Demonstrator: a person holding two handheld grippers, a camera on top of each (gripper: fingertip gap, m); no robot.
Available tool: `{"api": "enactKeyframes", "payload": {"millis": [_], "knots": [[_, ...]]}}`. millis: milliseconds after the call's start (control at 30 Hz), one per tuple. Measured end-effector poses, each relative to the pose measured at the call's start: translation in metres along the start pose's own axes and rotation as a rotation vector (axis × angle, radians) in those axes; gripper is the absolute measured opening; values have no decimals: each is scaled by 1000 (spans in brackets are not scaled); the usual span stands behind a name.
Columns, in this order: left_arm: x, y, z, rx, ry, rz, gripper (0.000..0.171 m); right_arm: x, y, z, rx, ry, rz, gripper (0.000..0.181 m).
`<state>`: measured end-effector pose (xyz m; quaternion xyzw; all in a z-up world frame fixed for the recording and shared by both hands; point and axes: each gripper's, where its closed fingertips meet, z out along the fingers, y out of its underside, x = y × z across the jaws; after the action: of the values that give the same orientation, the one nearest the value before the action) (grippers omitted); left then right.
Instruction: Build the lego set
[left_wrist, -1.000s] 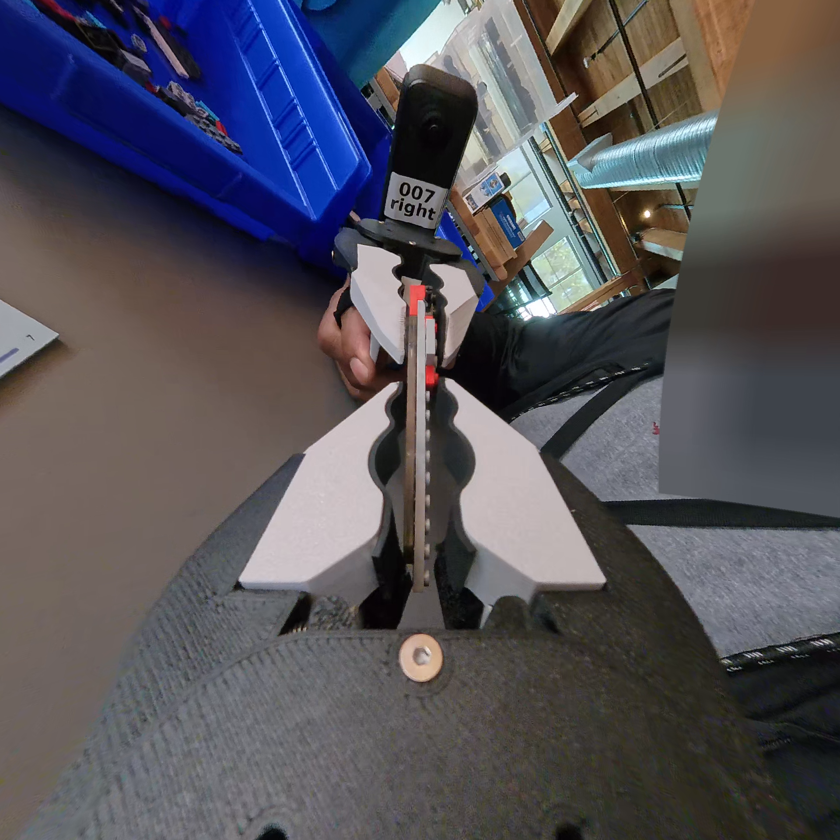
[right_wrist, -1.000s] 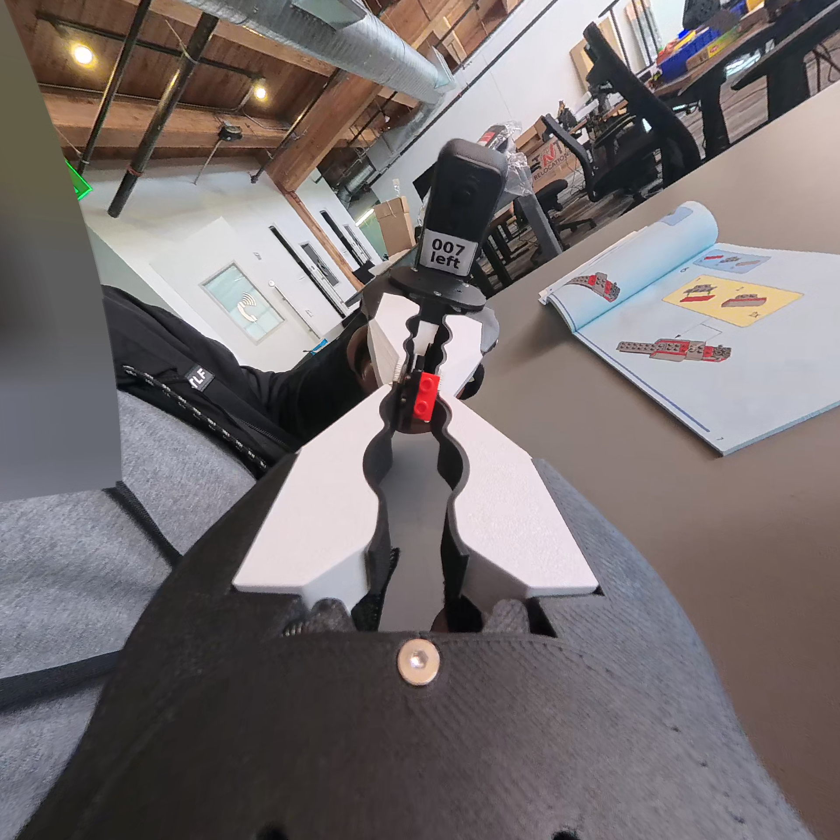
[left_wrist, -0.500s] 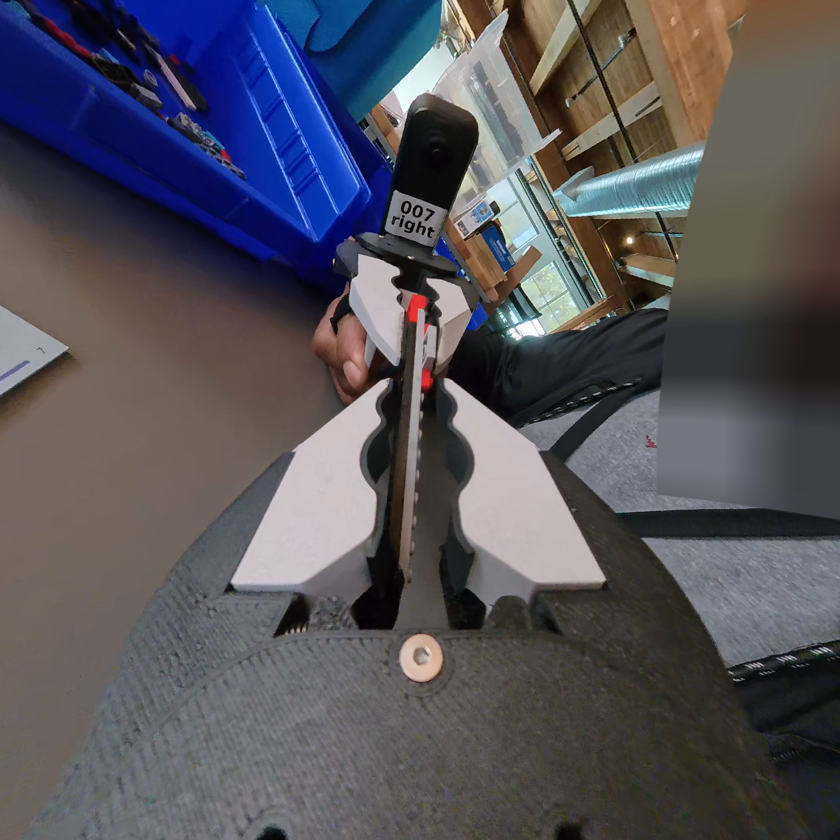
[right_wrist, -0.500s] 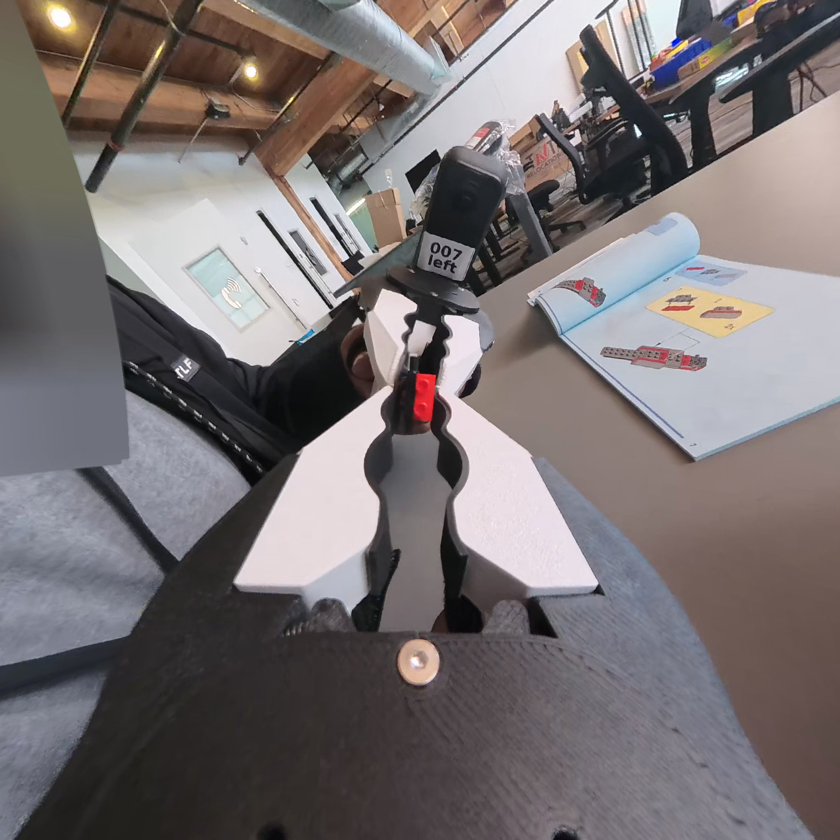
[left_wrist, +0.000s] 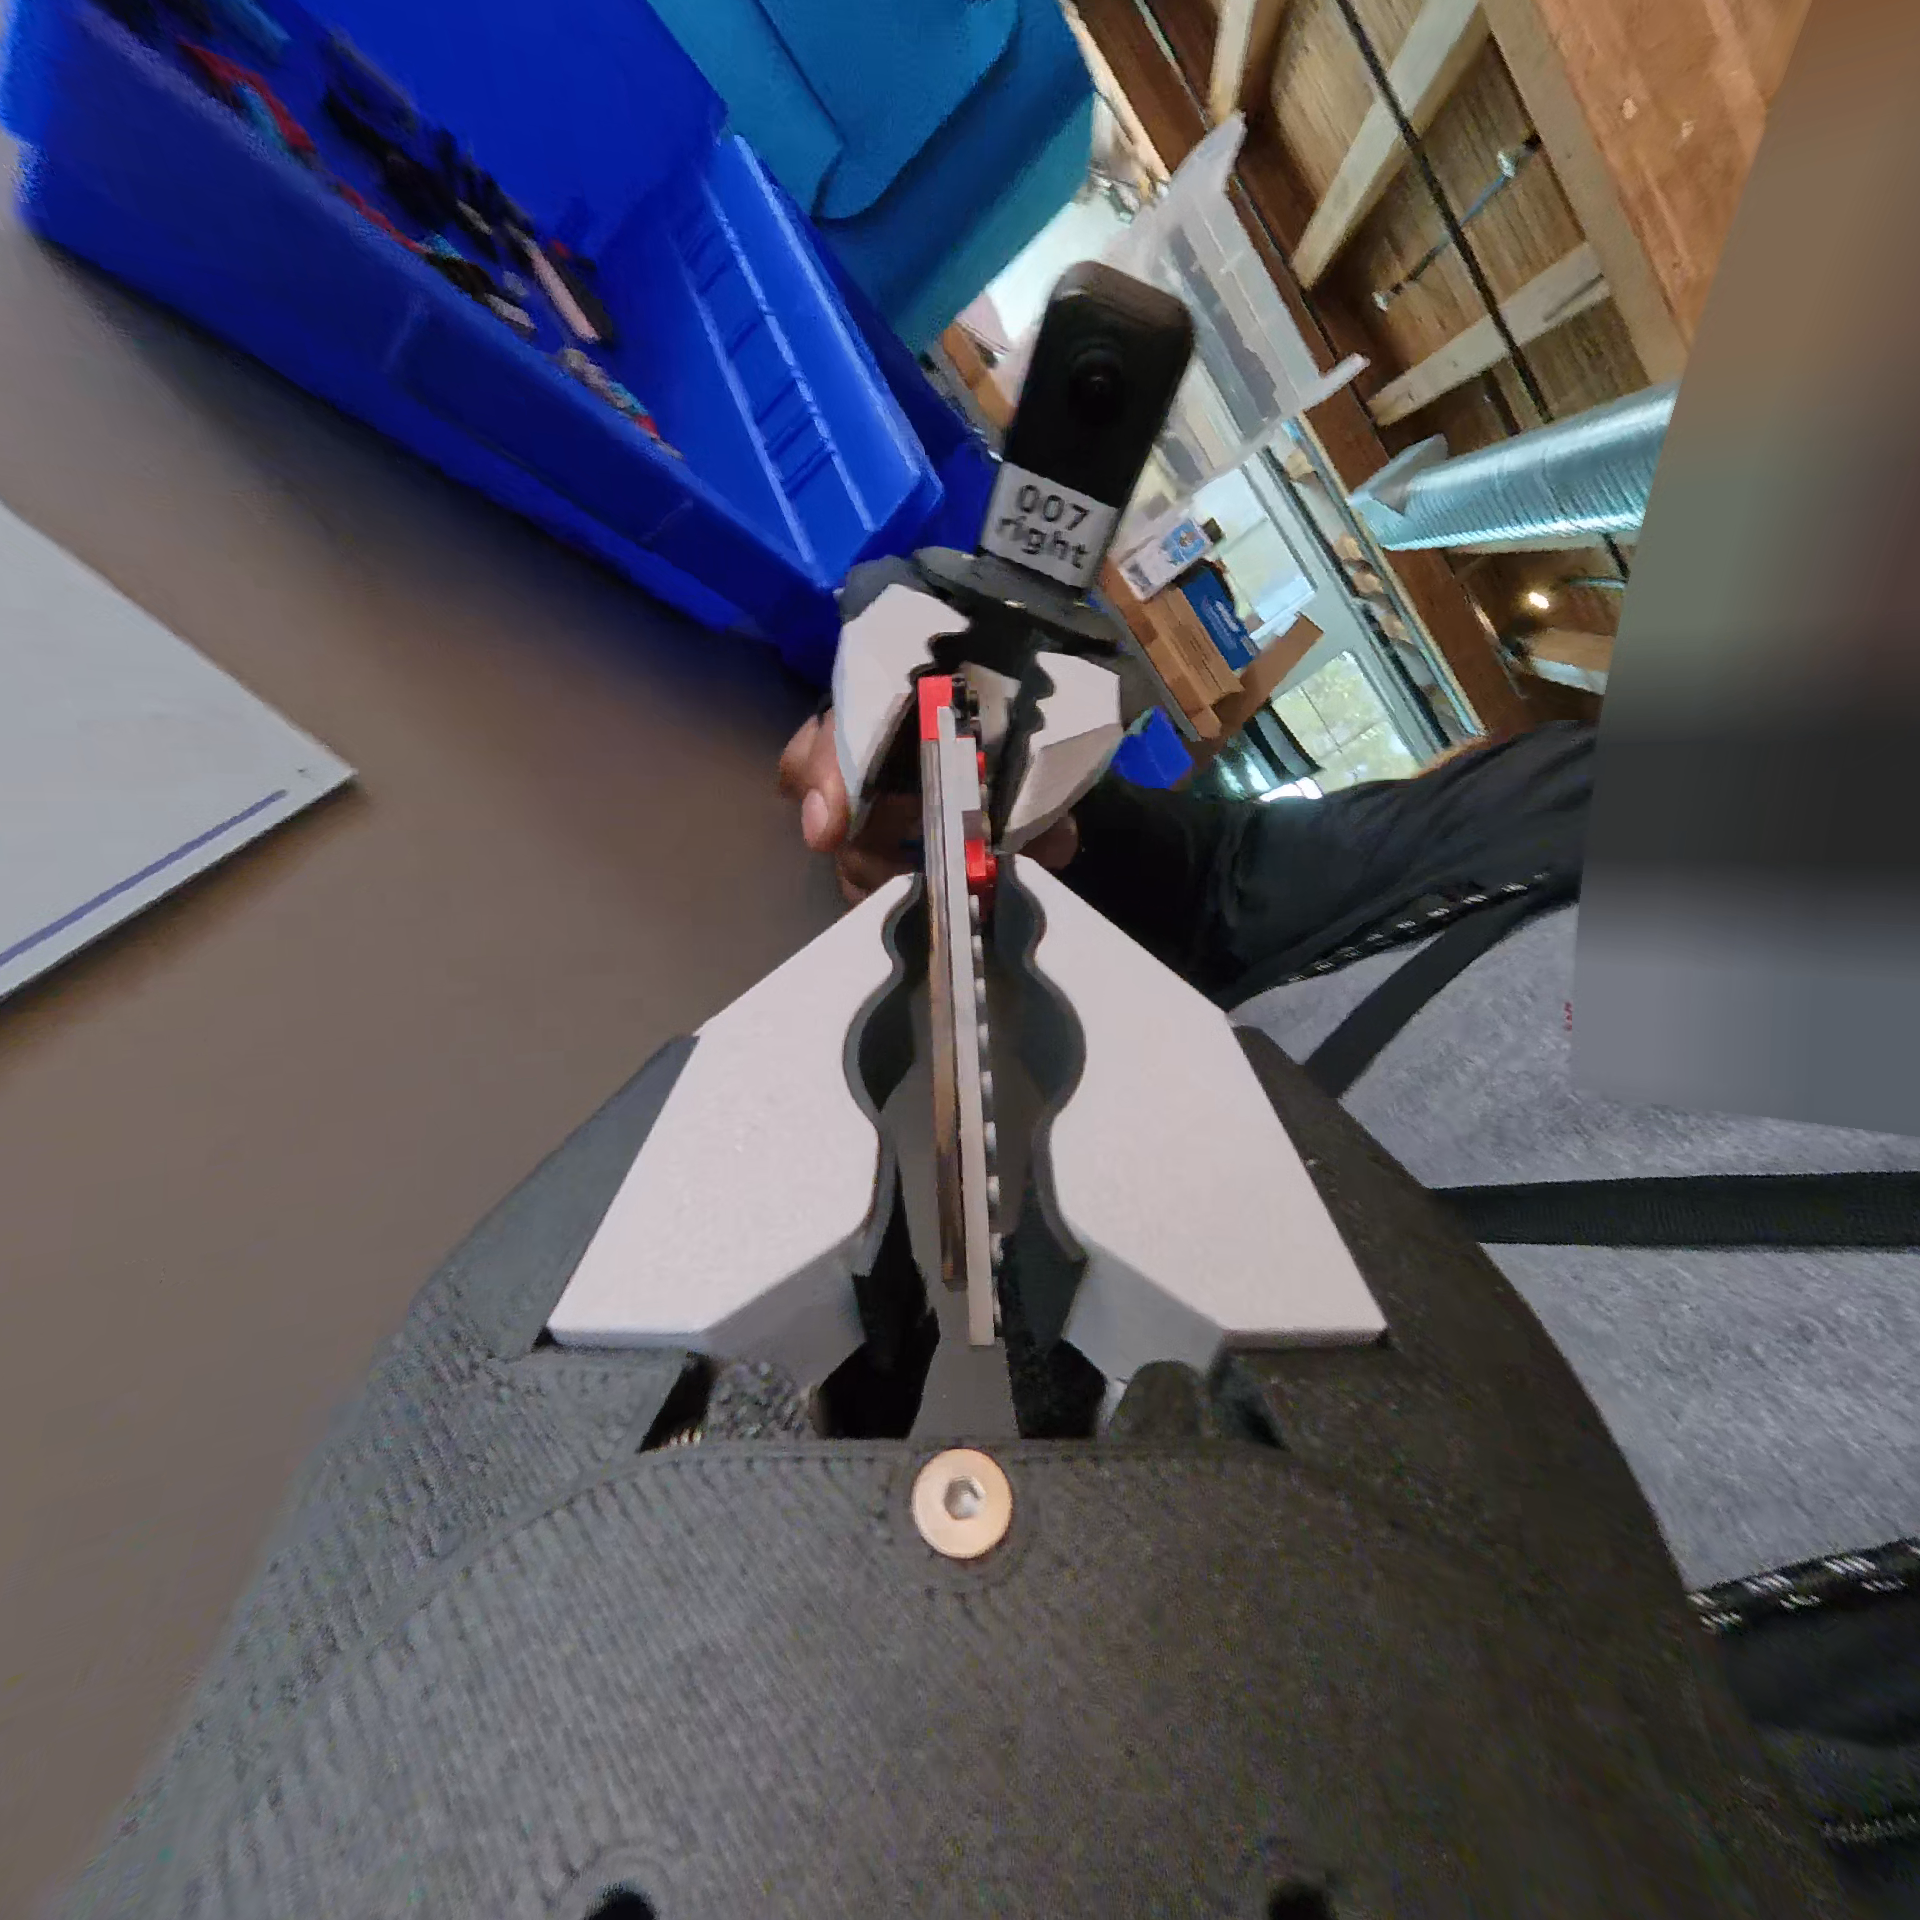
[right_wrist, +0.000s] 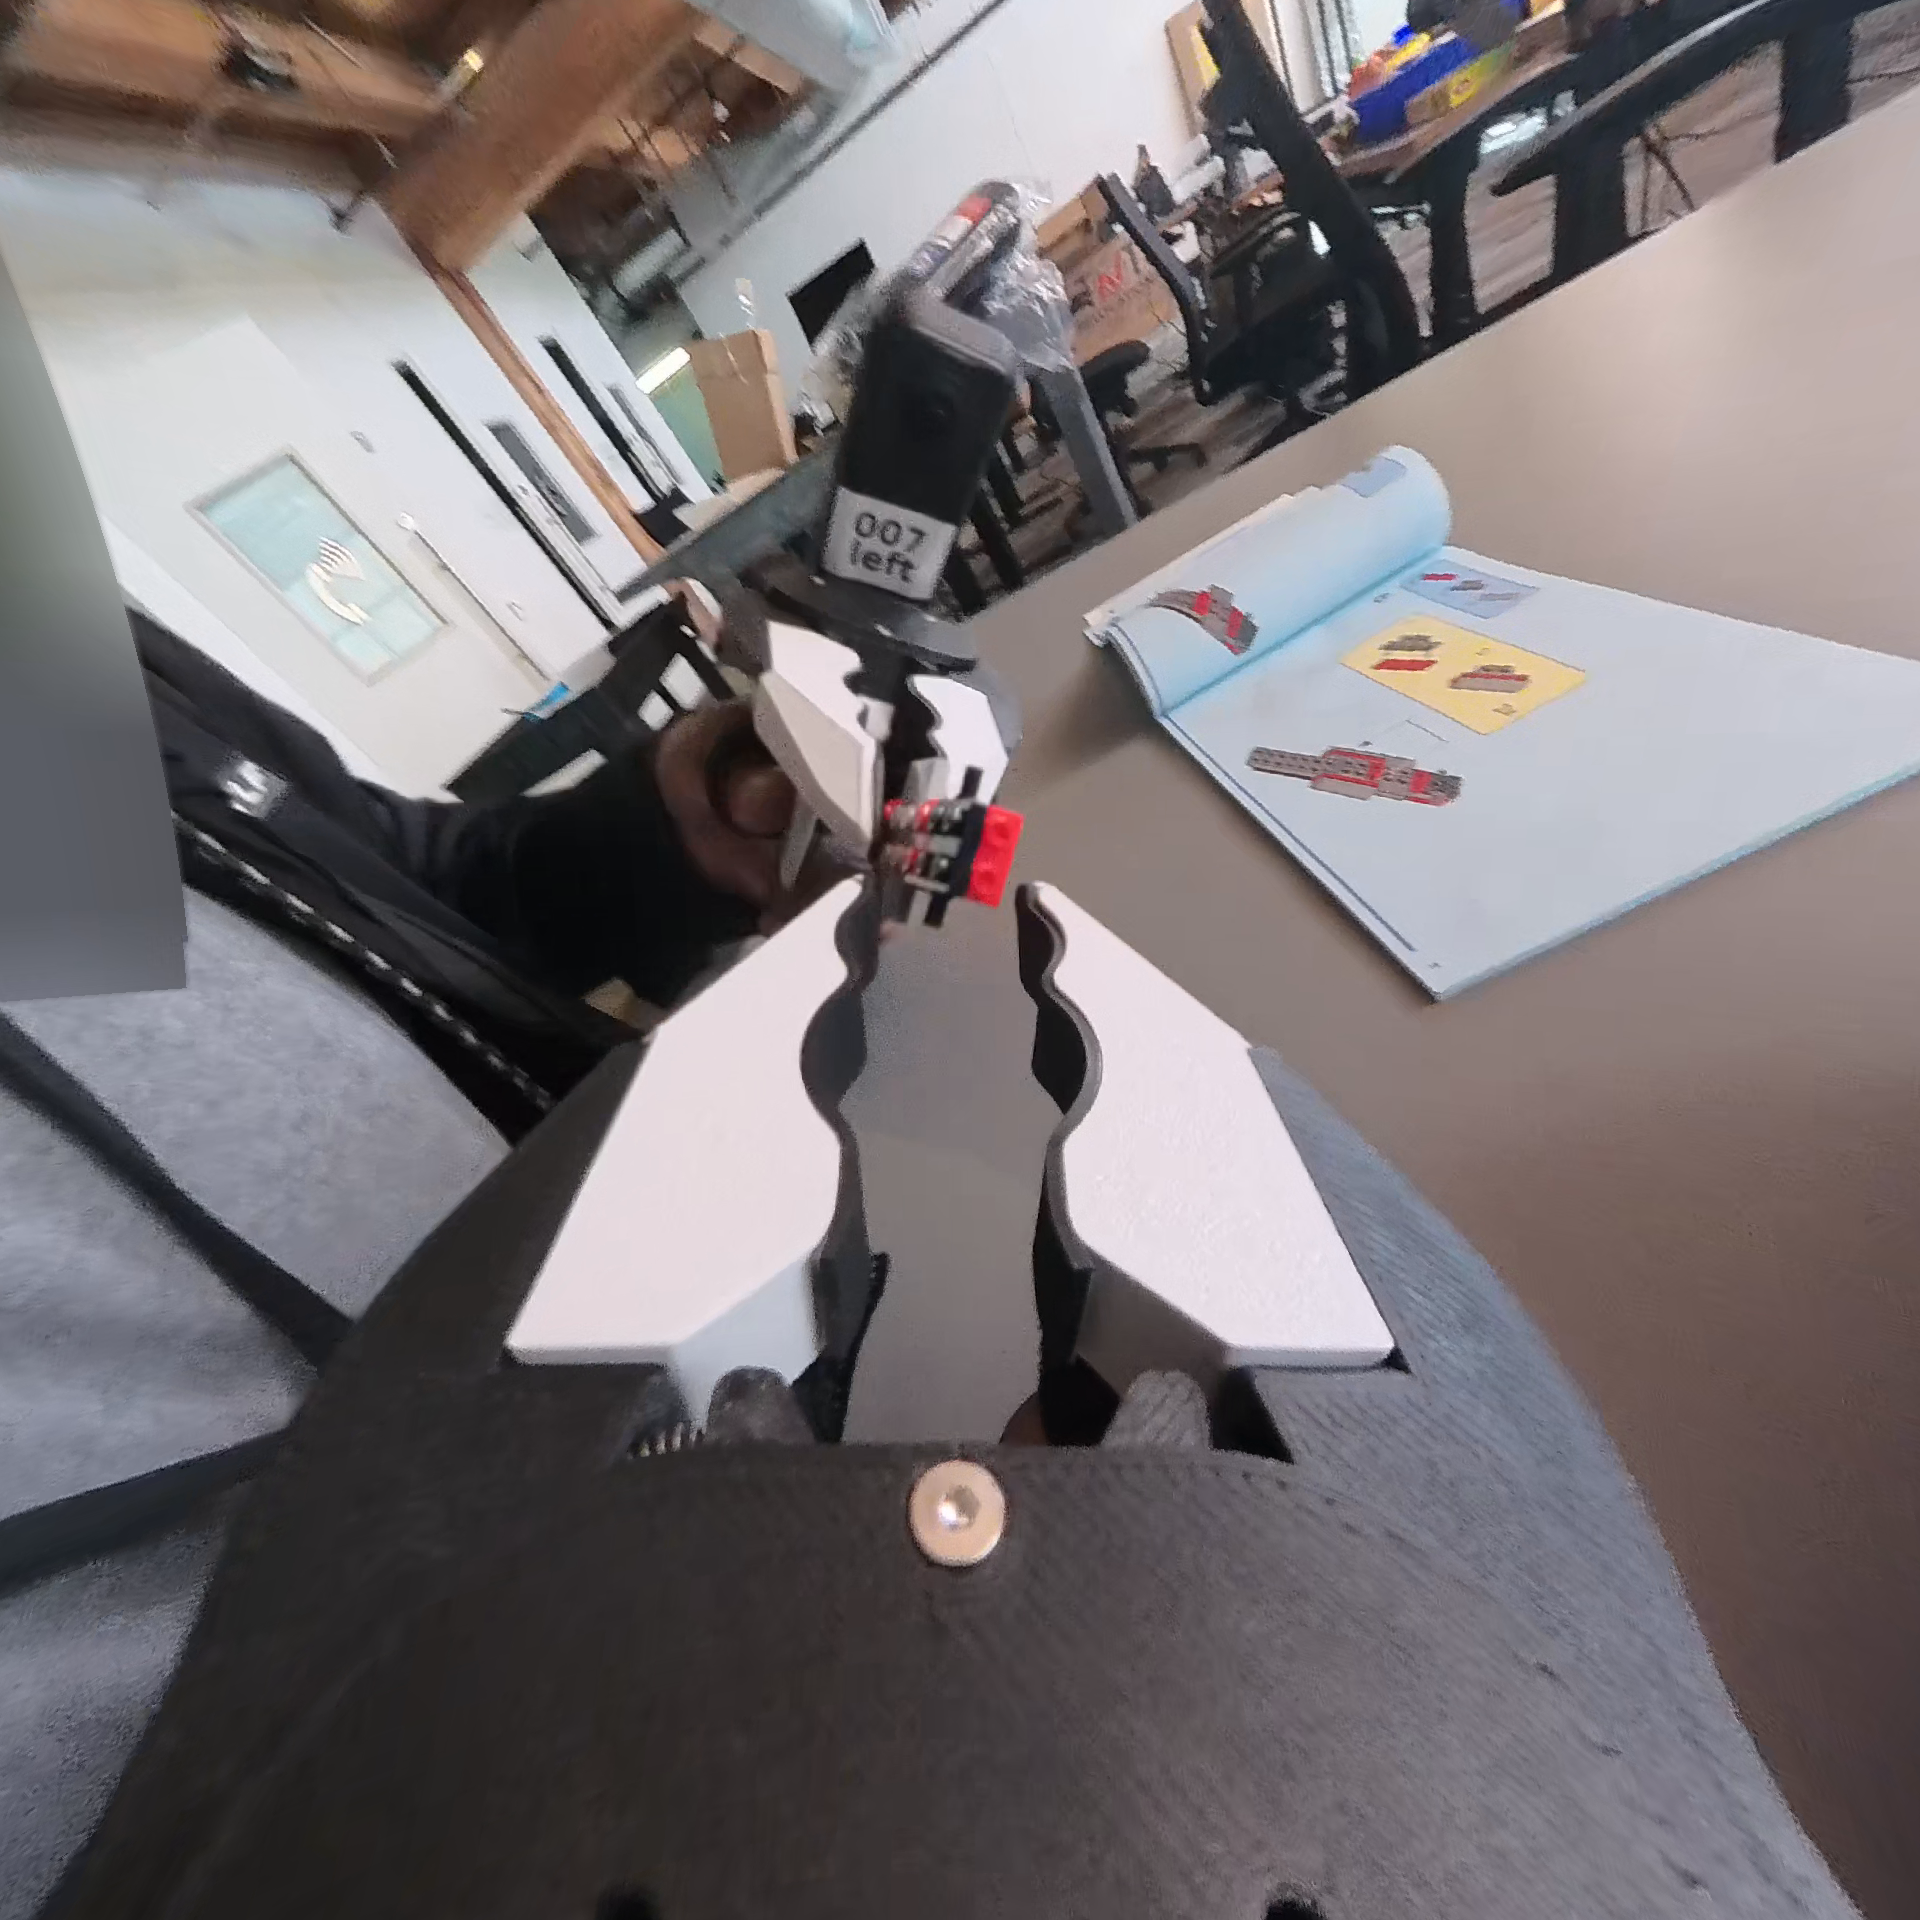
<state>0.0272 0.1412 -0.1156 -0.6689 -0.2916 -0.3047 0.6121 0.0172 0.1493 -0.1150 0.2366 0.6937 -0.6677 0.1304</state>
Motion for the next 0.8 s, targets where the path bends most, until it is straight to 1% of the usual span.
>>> {"api": "enactKeyframes", "payload": {"millis": [100,200,267,300,367,533,700,800], "knots": [[-19,6,-12,14,-131,-12,12,11,6,1,-59,76,-52,34],[-43,25,-21,-45,-307,-12,12,16,12,6,-107,114,-70,35],[-48,29,-25,-53,-364,-36,12,20,15,9,-138,142,-71,34],[-56,34,-29,-76,-421,-49,12,23,17,10,-152,158,-71,34],[-63,39,-34,-110,-482,-57,12,28,20,12,-178,192,-62,33],[-73,45,-36,-147,-514,-120,13,37,28,14,-229,246,-21,32],[-74,44,-36,-145,-515,-118,14,40,31,15,-247,259,-6,31],[-73,42,-38,-125,-525,-98,21,39,31,14,-240,244,3,30]]}}
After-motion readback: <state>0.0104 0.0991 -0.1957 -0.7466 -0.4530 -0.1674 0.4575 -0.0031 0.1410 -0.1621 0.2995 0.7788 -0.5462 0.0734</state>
